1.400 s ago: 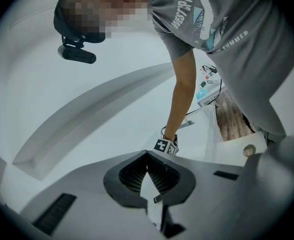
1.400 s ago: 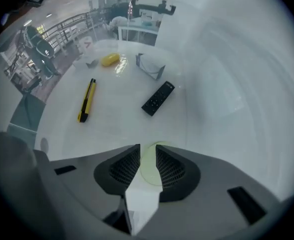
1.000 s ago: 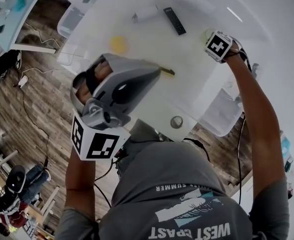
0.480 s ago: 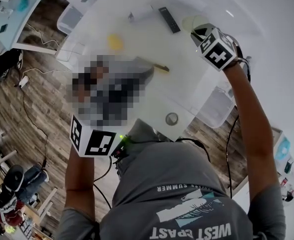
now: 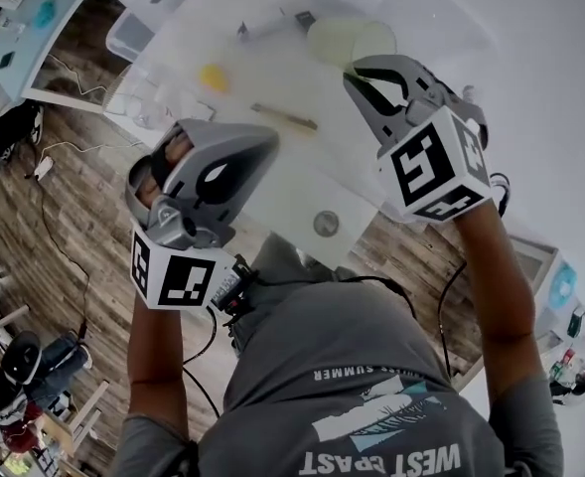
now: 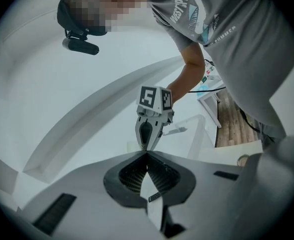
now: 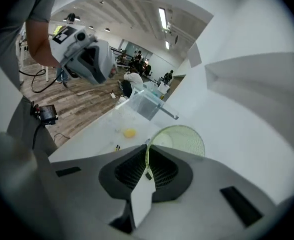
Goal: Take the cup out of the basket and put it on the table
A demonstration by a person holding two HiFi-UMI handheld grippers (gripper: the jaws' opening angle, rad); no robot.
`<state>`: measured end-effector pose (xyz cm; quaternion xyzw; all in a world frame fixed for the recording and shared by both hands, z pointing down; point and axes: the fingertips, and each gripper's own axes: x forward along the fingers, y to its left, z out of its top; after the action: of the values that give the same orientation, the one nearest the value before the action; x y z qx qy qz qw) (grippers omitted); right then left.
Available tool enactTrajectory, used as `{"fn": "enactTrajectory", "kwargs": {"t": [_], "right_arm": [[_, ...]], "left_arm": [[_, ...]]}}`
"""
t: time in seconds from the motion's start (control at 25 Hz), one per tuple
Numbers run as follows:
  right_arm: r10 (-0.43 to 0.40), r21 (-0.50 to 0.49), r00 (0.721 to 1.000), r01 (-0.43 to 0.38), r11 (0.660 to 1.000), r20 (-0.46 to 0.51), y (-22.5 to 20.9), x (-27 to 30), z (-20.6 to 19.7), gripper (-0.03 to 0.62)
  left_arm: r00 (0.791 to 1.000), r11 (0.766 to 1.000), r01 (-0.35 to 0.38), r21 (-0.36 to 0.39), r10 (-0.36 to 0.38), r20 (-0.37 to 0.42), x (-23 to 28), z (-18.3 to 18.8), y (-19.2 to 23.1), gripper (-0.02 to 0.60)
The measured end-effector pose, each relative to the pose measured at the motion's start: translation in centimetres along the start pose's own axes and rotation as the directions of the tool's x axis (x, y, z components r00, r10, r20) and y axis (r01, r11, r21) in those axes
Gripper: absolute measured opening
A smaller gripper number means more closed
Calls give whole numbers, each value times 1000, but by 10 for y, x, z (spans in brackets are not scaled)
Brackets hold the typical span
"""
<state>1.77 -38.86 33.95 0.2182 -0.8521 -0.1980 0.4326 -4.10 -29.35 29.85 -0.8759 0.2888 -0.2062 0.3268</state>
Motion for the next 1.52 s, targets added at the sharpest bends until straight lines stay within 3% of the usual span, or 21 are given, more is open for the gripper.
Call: {"fn": "enactTrajectory", "kwargs": {"t": [0.44, 0.92, 1.12, 1.52], "right_arm": [[14, -88, 993, -4, 996, 120, 71, -76, 50, 28], [162, -165, 975, -137, 977, 155, 156, -77, 66, 28], [254, -216, 959, -223, 951, 127, 198, -64, 62, 28], [403, -238, 915, -399, 886, -35, 269, -11, 20, 28]], "left_arm": [[998, 999, -43, -4, 43, -37, -31, 21, -34, 9], [986, 993, -111, -44, 105, -130, -70, 7, -61, 9], [980, 989, -135, -68, 123, -157, -82, 2, -71, 9], [966, 977, -177, -118, 149, -212, -111, -19, -84, 9]]}}
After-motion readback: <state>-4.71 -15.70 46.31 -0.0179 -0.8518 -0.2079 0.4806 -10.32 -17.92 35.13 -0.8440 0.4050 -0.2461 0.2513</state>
